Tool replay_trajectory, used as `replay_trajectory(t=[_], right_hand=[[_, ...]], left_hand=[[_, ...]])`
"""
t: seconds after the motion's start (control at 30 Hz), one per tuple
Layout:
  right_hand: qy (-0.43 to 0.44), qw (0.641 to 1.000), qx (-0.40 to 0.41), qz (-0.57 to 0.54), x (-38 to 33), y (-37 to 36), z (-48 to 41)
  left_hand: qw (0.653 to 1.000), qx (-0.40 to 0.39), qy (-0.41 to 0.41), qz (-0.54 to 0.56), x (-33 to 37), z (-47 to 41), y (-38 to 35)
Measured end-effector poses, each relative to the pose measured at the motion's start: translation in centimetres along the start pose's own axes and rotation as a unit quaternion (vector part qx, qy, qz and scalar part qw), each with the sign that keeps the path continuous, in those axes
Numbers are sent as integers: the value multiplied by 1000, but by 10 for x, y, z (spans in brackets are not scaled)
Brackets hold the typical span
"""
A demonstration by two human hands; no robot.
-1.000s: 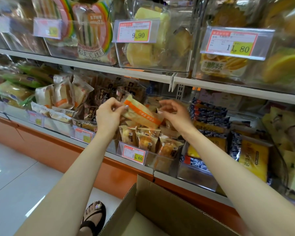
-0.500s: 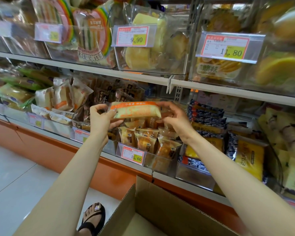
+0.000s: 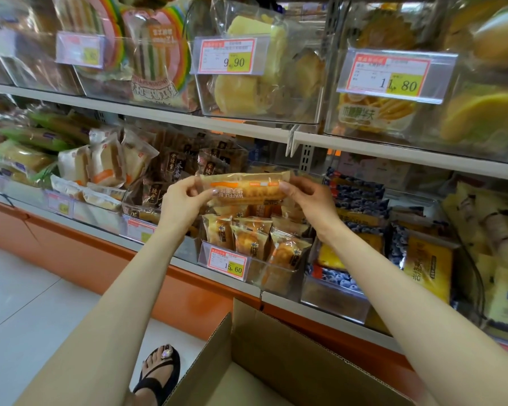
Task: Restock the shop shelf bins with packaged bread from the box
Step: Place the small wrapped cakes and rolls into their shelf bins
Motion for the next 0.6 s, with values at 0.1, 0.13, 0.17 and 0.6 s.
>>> replay_trajectory(t=[0.1,0.13,0.17,0.6], right_hand=[[-4,1000,-3,-30,3,2,0],[-7,999,-8,-33,5,3,-2],[-11,999,-12,-29,7,4,-3],[31,991,122,-46,-1,47,-11]], left_hand=[[1000,7,-11,-20,3,-1,-6],[1000,7,-8,-16,3,-1,-9],[1000,6,-8,-8,4,0,-12],[976,-119,-79,-162,1,2,-61]])
Point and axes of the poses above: each hand's wrist, its own z-axis away from the middle knuckle, its own y-axis out of the back of the hand, x = y × z, the point moved 8 cm from there along -z, towards the middle knuckle, and after that the axes turned 7 degrees about -z, right-handed, at the moved point
